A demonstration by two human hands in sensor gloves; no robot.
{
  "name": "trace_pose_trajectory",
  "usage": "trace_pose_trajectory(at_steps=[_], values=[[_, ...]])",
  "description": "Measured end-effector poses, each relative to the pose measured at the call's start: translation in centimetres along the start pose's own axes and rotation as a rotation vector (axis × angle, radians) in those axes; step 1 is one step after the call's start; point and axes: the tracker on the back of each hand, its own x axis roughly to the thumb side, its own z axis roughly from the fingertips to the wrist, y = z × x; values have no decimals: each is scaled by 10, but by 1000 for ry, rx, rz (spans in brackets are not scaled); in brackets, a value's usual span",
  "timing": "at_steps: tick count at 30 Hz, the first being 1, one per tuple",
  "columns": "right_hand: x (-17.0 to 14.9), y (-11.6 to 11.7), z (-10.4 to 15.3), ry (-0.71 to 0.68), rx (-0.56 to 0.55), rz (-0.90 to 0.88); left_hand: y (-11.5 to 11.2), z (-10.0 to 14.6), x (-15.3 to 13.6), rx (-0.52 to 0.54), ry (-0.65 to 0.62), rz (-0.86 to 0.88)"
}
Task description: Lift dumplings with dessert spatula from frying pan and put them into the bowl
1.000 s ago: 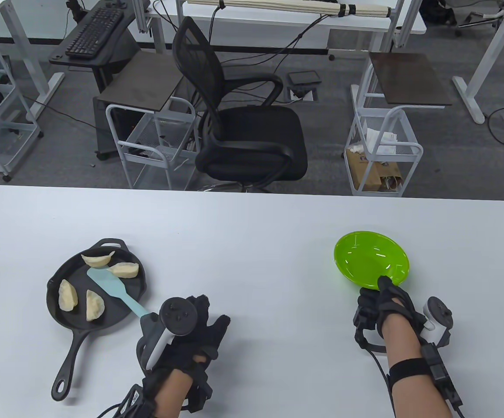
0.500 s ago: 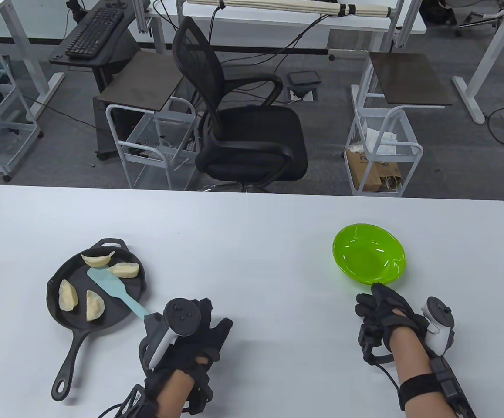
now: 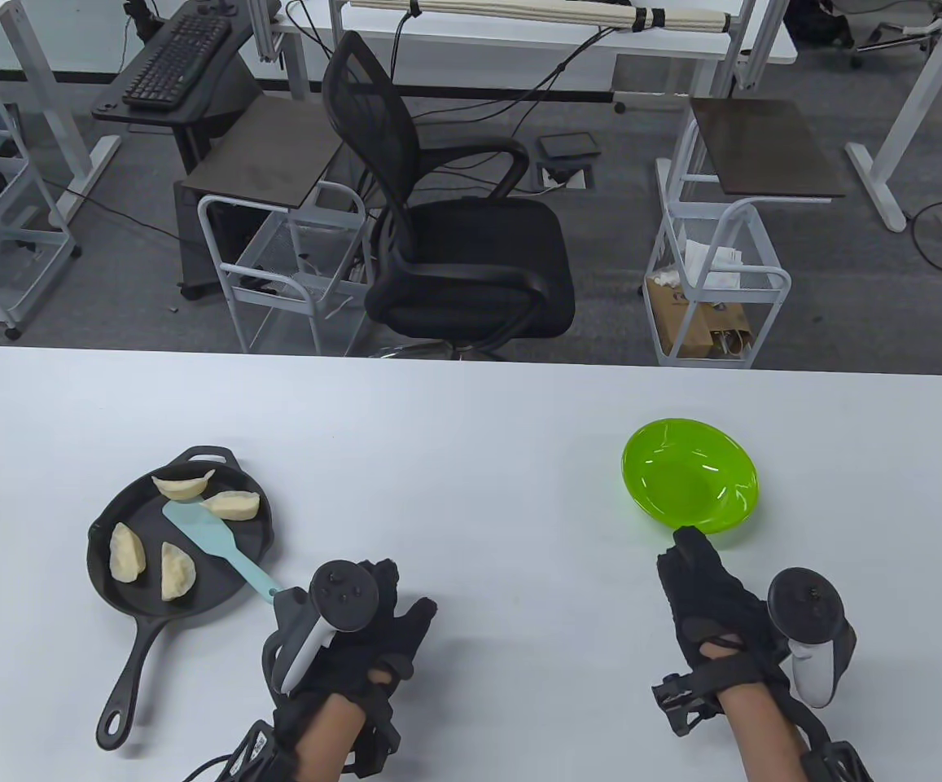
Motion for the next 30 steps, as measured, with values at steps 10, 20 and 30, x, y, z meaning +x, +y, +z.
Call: trace_pose_trajectory(at_steps=[10,20,30], values=[[8,33,25,-213,141,447,-3,2,1,-6,13,-8],[9,49,28,-211,134,449,7,3,-10,42,70,13],[10,52,29,-210,131,450,27,4,-33,135,171,72]])
